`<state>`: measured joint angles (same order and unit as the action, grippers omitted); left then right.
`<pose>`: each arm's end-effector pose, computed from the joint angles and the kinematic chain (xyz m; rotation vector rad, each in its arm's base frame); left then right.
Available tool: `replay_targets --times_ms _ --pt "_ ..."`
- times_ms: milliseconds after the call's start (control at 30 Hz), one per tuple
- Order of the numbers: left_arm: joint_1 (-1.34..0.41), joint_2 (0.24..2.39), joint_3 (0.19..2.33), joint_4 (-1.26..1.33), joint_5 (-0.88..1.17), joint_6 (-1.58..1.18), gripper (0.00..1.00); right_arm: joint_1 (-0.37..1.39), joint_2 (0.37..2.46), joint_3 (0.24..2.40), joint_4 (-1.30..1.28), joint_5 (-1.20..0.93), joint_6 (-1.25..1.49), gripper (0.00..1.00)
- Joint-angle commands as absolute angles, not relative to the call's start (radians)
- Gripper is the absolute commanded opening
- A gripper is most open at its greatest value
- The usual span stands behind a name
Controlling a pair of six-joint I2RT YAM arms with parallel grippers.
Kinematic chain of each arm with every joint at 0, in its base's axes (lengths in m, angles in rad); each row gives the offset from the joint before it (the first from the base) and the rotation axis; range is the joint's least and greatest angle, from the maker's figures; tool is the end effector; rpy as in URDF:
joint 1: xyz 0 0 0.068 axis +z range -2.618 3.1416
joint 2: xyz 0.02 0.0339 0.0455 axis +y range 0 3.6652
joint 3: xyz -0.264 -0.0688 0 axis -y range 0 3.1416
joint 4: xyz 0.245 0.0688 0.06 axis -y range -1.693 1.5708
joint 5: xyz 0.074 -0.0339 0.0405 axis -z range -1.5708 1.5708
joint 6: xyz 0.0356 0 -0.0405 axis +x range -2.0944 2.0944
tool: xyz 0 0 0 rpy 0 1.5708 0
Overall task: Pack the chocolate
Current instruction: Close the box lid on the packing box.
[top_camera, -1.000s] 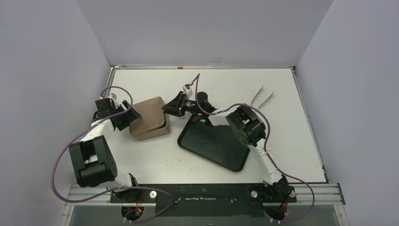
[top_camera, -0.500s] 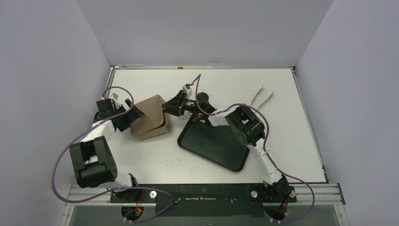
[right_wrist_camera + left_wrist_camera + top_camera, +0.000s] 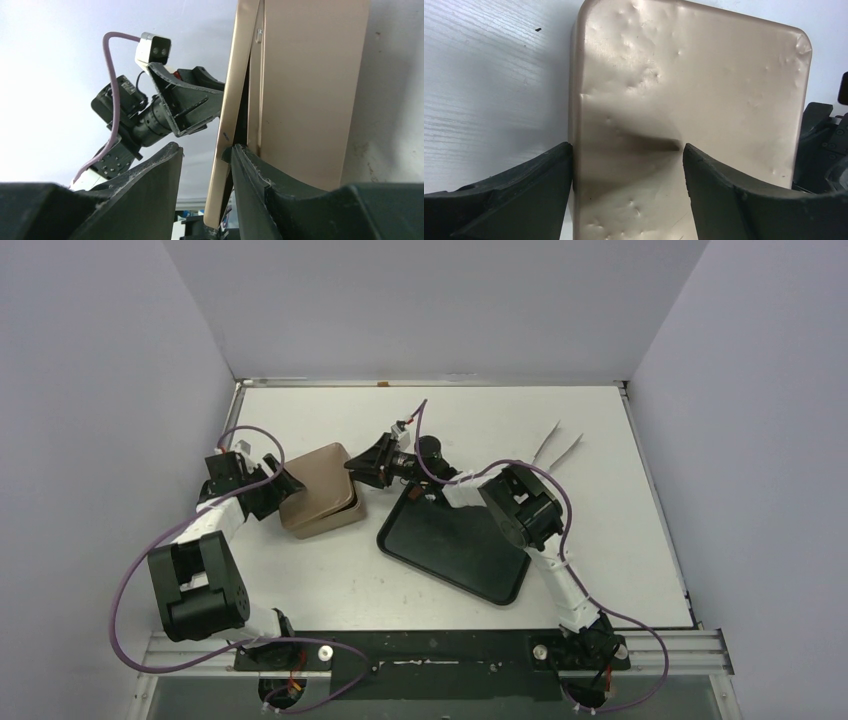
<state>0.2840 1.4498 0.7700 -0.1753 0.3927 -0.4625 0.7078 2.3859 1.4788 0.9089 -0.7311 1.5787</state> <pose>0.2789 0.0672 0.1876 -0.7112 2.3071 -0.5572 0.3727 0.3502 0.1387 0.1495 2.1543 2.1582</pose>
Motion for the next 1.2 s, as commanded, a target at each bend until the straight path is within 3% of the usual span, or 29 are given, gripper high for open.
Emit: replay_targets --times_ms 0,200,600,1167 --pt "0.253 1.405 0.779 -0.127 0.536 -0.502 0.75 0.765 2.376 1.529 0.858 -0.754 1.521 0.41" --pt "0.253 1.401 0.779 -0.125 0.525 -0.509 0.79 0.768 2.408 1.541 0.980 -0.778 1.607 0.43" --pt "0.247 1.398 0.775 -0.120 0.522 -0.513 0.80 0.792 2.421 1.636 0.713 -0.813 1.466 0.47" --pt "0.242 1.394 0.803 -0.142 0.502 -0.491 0.80 0.808 2.421 1.771 0.322 -0.766 1.184 0.33"
